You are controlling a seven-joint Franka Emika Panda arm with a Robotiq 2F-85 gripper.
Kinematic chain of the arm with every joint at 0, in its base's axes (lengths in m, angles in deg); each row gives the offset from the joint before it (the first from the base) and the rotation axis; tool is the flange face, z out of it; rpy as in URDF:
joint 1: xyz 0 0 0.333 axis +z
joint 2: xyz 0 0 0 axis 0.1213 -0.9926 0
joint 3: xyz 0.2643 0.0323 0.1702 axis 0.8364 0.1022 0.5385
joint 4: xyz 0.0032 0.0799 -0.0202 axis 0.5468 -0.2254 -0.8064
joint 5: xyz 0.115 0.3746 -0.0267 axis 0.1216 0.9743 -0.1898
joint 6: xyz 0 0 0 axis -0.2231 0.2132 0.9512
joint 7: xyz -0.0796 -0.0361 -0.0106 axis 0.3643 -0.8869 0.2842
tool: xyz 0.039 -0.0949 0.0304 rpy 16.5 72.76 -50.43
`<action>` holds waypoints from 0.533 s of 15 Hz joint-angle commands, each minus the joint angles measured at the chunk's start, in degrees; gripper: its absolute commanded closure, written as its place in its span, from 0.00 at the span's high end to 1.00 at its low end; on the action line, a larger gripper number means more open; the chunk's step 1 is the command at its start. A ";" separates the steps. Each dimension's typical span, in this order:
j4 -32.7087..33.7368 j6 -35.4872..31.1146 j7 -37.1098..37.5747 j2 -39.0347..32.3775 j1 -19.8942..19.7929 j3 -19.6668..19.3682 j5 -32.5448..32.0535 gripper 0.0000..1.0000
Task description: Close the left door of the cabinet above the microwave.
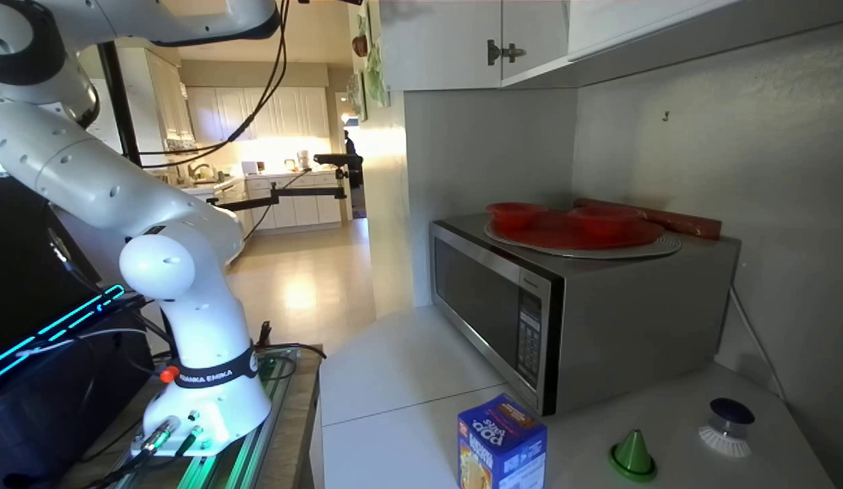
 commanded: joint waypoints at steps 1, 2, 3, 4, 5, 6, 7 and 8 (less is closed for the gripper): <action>7.83 -1.57 -5.33 -5.00 0.47 3.78 -4.24 1.00; 7.99 -2.22 -7.45 -4.87 1.78 3.57 -4.91 1.00; 7.96 -3.71 -9.31 -5.02 2.57 3.20 -6.02 1.00; 7.03 -5.69 -11.26 -4.43 3.54 1.90 -7.24 1.00; 5.68 -8.00 -12.96 -3.70 4.43 0.50 -8.71 1.00; 5.07 -10.05 -14.58 -3.63 5.48 -0.37 -9.98 1.00; 4.90 -12.53 -15.63 -3.87 6.44 -0.91 -11.18 1.00; 4.74 -14.28 -16.88 -4.03 7.90 -1.09 -11.73 1.00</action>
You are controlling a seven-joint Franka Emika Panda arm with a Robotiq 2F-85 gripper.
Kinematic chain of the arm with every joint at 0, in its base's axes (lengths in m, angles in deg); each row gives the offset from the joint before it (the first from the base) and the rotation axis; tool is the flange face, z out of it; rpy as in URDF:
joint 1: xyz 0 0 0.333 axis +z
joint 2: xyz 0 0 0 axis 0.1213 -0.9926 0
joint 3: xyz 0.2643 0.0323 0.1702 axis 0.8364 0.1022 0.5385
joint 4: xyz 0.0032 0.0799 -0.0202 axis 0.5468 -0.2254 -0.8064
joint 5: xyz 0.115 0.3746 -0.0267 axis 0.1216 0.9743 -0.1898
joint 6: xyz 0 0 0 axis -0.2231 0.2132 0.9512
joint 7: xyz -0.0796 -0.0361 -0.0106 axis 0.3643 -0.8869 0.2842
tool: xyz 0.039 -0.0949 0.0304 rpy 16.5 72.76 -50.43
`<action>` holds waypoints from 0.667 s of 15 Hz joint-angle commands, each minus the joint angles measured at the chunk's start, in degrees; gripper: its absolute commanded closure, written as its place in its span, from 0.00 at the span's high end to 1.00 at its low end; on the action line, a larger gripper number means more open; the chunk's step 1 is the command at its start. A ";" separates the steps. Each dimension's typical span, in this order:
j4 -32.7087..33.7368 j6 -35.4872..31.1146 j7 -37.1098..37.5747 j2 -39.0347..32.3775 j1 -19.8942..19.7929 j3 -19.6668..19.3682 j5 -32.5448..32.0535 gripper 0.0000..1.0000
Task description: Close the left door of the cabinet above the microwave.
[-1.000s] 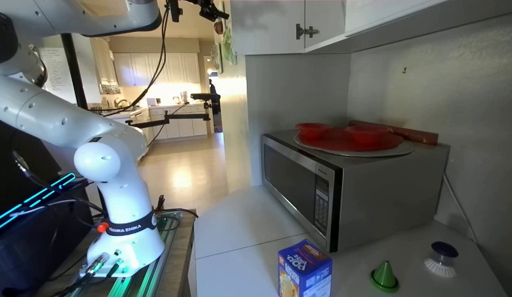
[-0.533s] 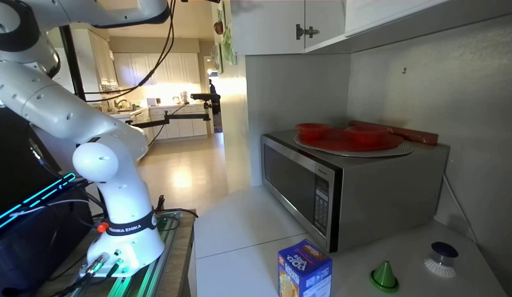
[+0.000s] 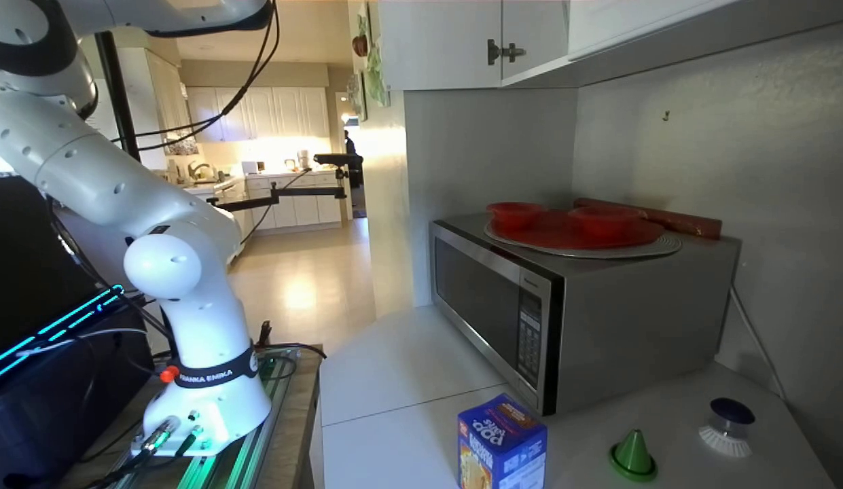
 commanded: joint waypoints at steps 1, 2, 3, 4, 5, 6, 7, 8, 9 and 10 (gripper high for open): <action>-1.48 -6.99 -5.28 -0.84 5.56 -2.21 -4.14 1.00; -1.91 -7.99 -6.60 -1.01 7.64 -2.09 -3.90 1.00; -2.09 -7.91 -8.49 -1.55 10.43 -1.95 -2.62 1.00; -1.24 -6.88 -8.87 -2.26 12.36 -1.65 -1.06 1.00; -0.91 -5.99 -5.78 -1.67 8.87 -1.29 -2.70 1.00; -1.09 -6.05 -6.24 -1.80 10.77 -1.22 -2.49 1.00; -1.14 -6.06 -6.45 -1.84 11.86 -1.20 -2.35 1.00; -1.15 -6.08 -6.53 -1.83 12.25 -1.23 -2.29 1.00; -1.15 -6.08 -6.54 -1.87 12.28 -1.25 -2.29 1.00; -1.16 -6.07 -6.54 -1.99 12.28 -1.27 -2.29 1.00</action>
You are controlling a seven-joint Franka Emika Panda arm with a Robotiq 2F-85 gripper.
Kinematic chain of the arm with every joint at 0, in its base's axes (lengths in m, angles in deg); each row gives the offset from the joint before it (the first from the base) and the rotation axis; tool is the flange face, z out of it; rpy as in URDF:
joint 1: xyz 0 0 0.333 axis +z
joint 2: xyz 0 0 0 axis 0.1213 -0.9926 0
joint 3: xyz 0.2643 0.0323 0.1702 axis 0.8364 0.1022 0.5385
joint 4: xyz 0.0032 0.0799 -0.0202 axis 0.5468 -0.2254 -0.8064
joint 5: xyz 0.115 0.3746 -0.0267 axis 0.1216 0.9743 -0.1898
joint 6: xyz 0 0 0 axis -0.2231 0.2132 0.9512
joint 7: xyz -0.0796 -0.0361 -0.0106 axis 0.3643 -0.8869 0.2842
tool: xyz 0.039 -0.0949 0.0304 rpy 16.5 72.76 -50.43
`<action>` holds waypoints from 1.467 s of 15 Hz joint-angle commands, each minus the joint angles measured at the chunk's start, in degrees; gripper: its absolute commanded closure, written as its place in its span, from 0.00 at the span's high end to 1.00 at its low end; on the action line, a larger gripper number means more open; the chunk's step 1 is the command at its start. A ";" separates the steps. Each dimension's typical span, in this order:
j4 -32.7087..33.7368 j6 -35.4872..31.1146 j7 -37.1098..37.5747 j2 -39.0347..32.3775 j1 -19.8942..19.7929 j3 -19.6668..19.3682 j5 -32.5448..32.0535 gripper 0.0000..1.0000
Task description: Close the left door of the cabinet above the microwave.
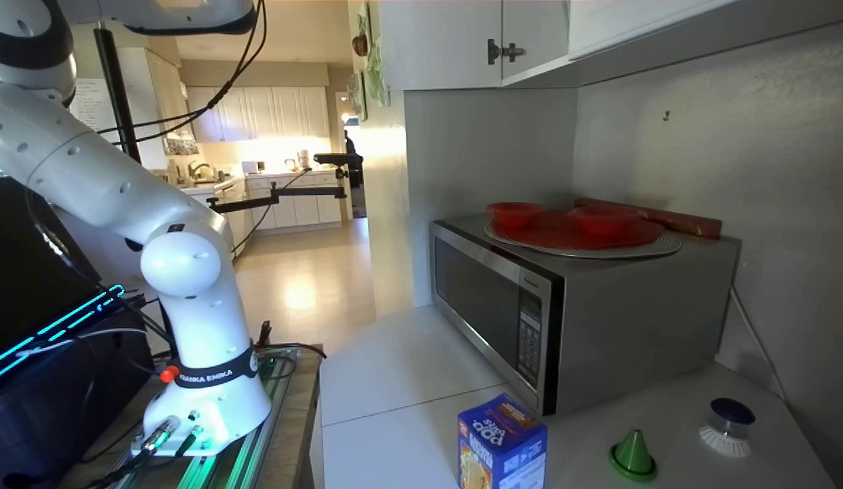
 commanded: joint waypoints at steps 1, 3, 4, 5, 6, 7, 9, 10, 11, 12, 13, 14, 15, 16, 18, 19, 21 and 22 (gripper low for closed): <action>0.40 0.44 0.34 -0.52 0.43 -0.06 -0.66 1.00; 1.44 0.51 -0.40 -1.59 0.11 1.23 -1.28 1.00; 1.94 0.72 -0.34 -1.93 -0.34 2.09 -1.62 1.00; 2.50 1.00 0.08 -2.37 -0.82 3.25 -1.83 1.00; 2.85 1.08 0.30 -2.71 -1.25 4.23 -2.13 1.00; 3.17 1.16 0.42 -3.10 -1.69 5.11 -2.36 1.00; 3.99 0.97 0.85 -3.85 -3.25 6.68 -3.08 0.99; 4.61 0.79 1.03 -4.25 -4.31 7.37 -3.74 0.99; 5.50 0.90 1.07 -4.91 -5.28 7.99 -4.42 1.00; 6.51 1.13 1.09 -5.67 -6.11 8.54 -5.00 1.00; 7.54 1.12 1.17 -6.33 -7.08 9.09 -5.66 0.79; 8.82 1.22 1.09 -7.37 -7.96 9.80 -6.17 0.74; 10.01 1.47 0.84 -8.38 -8.51 10.47 -6.72 0.66; 11.16 1.48 0.70 -9.40 -9.29 11.36 -7.62 0.59; 13.19 1.94 0.76 -11.27 -10.39 13.05 -9.10 0.44; 14.15 2.19 0.89 -12.12 -10.91 13.86 -10.07 0.38; 15.91 3.30 1.08 -13.81 -11.59 15.24 -11.58 0.24; 16.73 3.84 1.21 -14.64 -11.79 15.80 -12.34 0.16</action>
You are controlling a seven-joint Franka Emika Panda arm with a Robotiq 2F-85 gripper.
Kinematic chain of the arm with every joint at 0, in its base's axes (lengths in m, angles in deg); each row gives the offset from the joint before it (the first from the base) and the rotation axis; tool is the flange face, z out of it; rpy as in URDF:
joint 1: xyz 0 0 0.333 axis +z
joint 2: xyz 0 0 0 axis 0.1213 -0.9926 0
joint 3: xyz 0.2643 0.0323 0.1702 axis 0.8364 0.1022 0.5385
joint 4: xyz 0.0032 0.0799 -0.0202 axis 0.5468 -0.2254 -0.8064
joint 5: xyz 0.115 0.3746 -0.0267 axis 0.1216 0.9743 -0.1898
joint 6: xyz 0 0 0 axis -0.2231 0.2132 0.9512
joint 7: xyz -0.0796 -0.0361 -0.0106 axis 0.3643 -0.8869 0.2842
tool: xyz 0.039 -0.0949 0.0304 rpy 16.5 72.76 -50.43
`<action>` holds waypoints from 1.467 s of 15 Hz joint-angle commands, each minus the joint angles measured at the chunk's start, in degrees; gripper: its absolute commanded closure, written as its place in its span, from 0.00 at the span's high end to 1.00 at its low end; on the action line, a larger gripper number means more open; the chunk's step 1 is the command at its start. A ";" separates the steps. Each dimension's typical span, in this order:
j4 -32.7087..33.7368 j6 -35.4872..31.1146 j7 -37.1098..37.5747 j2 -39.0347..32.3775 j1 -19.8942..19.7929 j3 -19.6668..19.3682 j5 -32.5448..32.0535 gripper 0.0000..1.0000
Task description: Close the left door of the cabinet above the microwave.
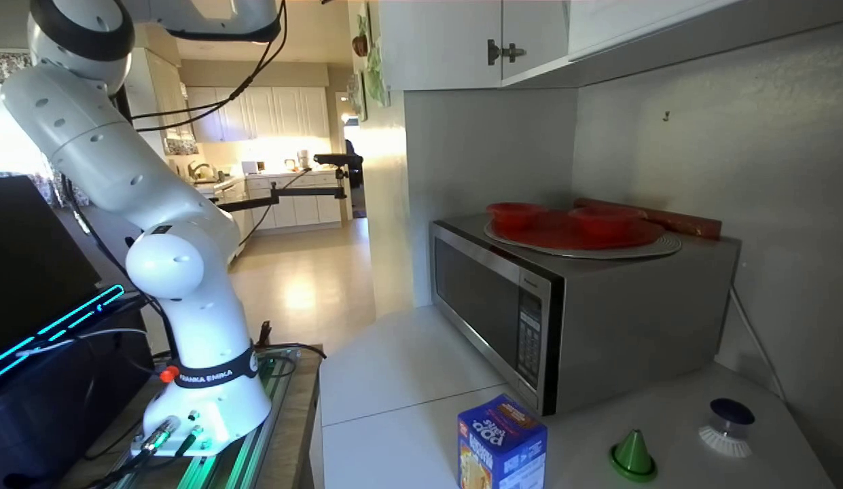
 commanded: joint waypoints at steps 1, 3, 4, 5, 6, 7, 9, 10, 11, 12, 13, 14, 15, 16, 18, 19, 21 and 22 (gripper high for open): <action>5.60 3.02 1.11 -4.65 -1.25 2.95 -4.31 0.10; 7.14 4.36 1.26 -6.00 -1.62 3.81 -5.68 0.00; 7.73 5.00 1.44 -6.65 -1.63 4.09 -6.24 0.00; 8.21 5.58 1.54 -7.30 -1.68 4.33 -6.82 0.00; 8.61 6.28 1.69 -7.87 -1.51 4.42 -7.41 0.00; 8.94 6.62 2.02 -8.43 -1.39 4.43 -8.02 0.00; 9.54 7.23 2.59 -9.45 -1.28 4.44 -9.11 0.00; 9.74 7.57 2.80 -9.88 -1.17 4.37 -9.81 0.00; 9.99 7.87 3.06 -10.35 -1.08 4.31 -10.44 0.00; 10.30 7.93 3.45 -10.85 -1.12 4.31 -11.15 0.00; 10.60 8.08 3.70 -11.38 -0.93 4.30 -11.71 0.00; 10.91 8.12 4.23 -11.85 -0.89 4.32 -12.61 0.00; 11.17 8.11 4.59 -12.31 -0.81 4.34 -13.37 0.00; 11.36 8.22 4.86 -12.69 -0.66 4.31 -13.97 0.00; 11.69 8.61 5.24 -13.29 -0.24 4.14 -15.16 0.00; 11.78 8.95 5.11 -13.46 0.05 3.94 -15.30 0.00; 11.79 9.86 5.03 -13.53 0.76 3.16 -15.46 0.00; 11.73 10.21 4.93 -13.51 1.02 2.77 -15.33 0.00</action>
